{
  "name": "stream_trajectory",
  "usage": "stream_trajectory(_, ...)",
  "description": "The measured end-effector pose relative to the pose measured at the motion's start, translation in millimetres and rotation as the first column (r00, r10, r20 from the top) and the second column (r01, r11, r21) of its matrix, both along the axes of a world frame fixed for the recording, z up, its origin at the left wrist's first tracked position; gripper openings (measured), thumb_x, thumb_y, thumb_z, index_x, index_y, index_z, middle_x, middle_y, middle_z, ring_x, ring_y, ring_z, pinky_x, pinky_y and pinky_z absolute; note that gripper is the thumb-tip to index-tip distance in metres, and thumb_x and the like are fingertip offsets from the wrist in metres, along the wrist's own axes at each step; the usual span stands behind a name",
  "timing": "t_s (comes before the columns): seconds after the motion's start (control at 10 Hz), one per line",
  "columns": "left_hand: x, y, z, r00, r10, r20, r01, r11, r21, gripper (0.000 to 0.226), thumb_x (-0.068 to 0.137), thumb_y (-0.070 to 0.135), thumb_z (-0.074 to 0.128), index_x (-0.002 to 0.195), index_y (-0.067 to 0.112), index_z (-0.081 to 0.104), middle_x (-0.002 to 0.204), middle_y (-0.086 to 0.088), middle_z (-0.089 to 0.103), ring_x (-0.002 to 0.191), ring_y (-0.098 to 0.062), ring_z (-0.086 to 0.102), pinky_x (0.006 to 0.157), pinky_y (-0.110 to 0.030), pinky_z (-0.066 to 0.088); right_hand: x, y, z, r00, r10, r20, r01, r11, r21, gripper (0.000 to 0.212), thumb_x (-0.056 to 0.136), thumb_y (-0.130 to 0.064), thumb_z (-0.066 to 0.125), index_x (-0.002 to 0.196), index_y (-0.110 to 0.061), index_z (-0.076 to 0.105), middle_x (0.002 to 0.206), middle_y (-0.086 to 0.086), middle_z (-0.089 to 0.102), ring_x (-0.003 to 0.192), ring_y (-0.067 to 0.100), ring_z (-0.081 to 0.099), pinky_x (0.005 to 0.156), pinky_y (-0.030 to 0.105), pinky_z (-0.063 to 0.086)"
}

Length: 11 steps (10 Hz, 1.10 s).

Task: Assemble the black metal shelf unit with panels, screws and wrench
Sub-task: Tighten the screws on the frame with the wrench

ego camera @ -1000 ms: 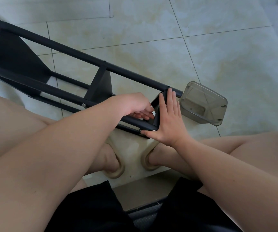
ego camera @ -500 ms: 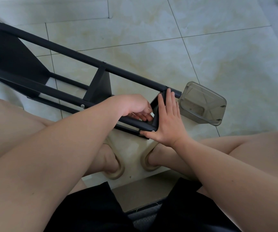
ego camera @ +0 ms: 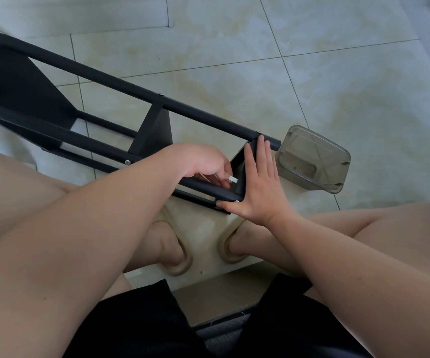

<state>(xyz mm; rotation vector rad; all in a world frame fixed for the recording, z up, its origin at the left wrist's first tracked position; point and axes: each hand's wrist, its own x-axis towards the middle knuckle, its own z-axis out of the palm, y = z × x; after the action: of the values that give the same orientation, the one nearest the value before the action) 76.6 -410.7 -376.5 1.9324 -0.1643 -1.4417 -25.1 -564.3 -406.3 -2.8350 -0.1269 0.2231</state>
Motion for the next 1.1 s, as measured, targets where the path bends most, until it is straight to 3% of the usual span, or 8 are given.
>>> stream_trajectory(0.2,-1,-1,3,0.976,-0.179,0.126,0.175,0.984,0.041,0.015,0.099,0.006,0.054,0.099,0.01,0.068,0.109,-0.009,0.073,0.097,-0.025,0.064,0.096,-0.037,0.048,0,0,1,1.0,-0.001,-0.007,0.001,1.0,-0.002,0.137,0.062,-0.087,0.051,0.161,-0.006,0.002,0.167,0.019,-0.012,0.155,0.032,-0.015,0.126,0.052,0.005)
stream_trajectory(0.4,1,-1,5,0.913,-0.346,0.215,0.324,0.937,0.129,0.008,0.098,0.015,0.058,0.097,0.02,0.063,0.084,0.011,0.055,0.09,-0.017,0.05,0.076,-0.029,0.036,0,0,0,1.0,-0.003,0.003,0.003,1.0,-0.001,0.137,0.062,-0.087,0.05,0.161,-0.005,0.004,0.167,0.02,-0.011,0.155,0.033,-0.014,0.126,0.051,0.005)
stream_trajectory(0.7,5,-3,6,0.868,-0.444,0.222,0.412,0.894,0.176,0.026,0.099,0.021,0.057,0.123,0.016,0.065,0.106,0.004,0.058,0.1,-0.017,0.051,0.085,-0.028,0.038,0,-1,-1,1.0,0.001,0.005,-0.001,1.0,-0.002,0.136,0.062,-0.086,0.051,0.161,-0.004,0.005,0.167,0.02,-0.011,0.155,0.033,-0.013,0.126,0.052,0.005)
stream_trajectory(0.8,7,-1,3,0.877,-0.408,0.256,0.366,0.91,0.196,0.023,0.098,0.023,0.057,0.117,0.016,0.069,0.101,0.004,0.063,0.099,-0.02,0.058,0.092,-0.033,0.045,1,-3,-2,1.0,0.008,0.01,-0.008,1.0,-0.006,0.136,0.063,-0.087,0.051,0.161,-0.003,0.007,0.167,0.021,-0.009,0.155,0.035,-0.012,0.126,0.053,0.007)
stream_trajectory(0.9,13,4,-4,0.858,-0.407,0.313,0.312,0.898,0.312,0.022,0.096,0.017,0.056,0.103,0.009,0.074,0.096,-0.007,0.073,0.086,-0.027,0.065,0.082,-0.037,0.051,4,-3,-1,1.0,0.018,-0.003,-0.018,1.0,-0.02,0.137,0.062,-0.087,0.052,0.161,-0.006,0.004,0.167,0.019,-0.011,0.155,0.033,-0.013,0.126,0.053,0.004)
stream_trajectory(1.0,19,9,-1,0.837,-0.364,0.409,0.206,0.902,0.38,0.018,0.091,0.01,0.058,0.1,0.006,0.073,0.084,-0.008,0.068,0.073,-0.027,0.059,0.068,-0.033,0.046,13,-4,3,0.999,0.02,-0.029,-0.021,0.999,-0.036,0.14,0.06,-0.085,0.06,0.162,-0.009,0.001,0.168,0.014,-0.015,0.155,0.03,-0.016,0.124,0.052,-0.001)
stream_trajectory(1.1,24,13,12,0.772,-0.196,0.605,-0.009,0.948,0.318,0.019,0.09,0.006,0.052,0.096,0.008,0.07,0.079,-0.006,0.064,0.071,-0.025,0.059,0.062,-0.035,0.047,28,-12,13,0.996,0.037,-0.085,-0.044,0.995,-0.089,0.138,0.065,-0.082,0.067,0.162,-0.015,-0.004,0.167,0.008,-0.023,0.155,0.026,-0.018,0.123,0.053,-0.006)
